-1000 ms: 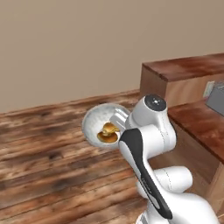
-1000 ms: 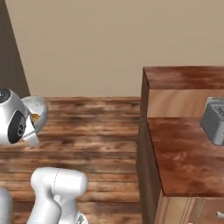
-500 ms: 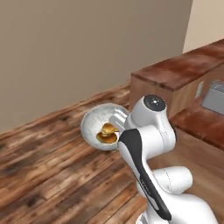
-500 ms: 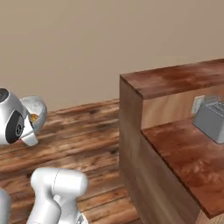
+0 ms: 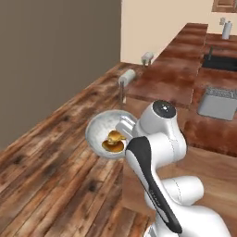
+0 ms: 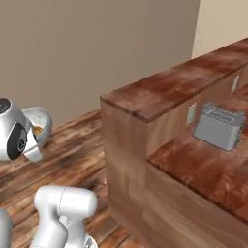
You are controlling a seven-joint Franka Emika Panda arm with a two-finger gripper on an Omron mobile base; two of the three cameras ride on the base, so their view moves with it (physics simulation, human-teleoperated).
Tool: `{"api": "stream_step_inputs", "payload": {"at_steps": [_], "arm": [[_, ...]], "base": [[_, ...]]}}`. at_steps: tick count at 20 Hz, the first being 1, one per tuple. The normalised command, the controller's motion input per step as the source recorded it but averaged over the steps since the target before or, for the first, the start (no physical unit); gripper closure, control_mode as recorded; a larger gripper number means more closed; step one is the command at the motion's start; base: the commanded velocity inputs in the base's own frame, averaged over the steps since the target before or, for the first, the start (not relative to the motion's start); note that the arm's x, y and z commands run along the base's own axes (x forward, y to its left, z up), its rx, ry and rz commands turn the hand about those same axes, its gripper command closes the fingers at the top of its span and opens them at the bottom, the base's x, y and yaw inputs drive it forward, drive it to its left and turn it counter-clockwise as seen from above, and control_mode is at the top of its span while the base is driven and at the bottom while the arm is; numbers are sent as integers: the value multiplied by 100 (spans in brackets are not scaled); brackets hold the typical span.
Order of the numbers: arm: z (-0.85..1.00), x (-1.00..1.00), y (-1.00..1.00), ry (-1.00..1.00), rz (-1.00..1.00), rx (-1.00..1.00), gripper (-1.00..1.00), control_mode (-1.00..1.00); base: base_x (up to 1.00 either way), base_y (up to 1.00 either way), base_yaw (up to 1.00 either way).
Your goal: Pick up the heated bread from the toaster oven and place it in the bowl. Then move the bread bowl to the dining counter.
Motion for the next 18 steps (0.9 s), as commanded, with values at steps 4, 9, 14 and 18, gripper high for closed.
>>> {"api": "stream_step_inputs", "payload": {"at_steps": [4,9,14,18], "arm": [[0,0,0,0,0,0,100,100],[0,0,0,0,0,0,100,100],[37,0,20,-19,-19,0,100,-100],[100,45,20,-38,-54,0,100,-100]], "base": [[91,91,-67],[57,76,-72],[9,53,-34],[0,0,0]]}}
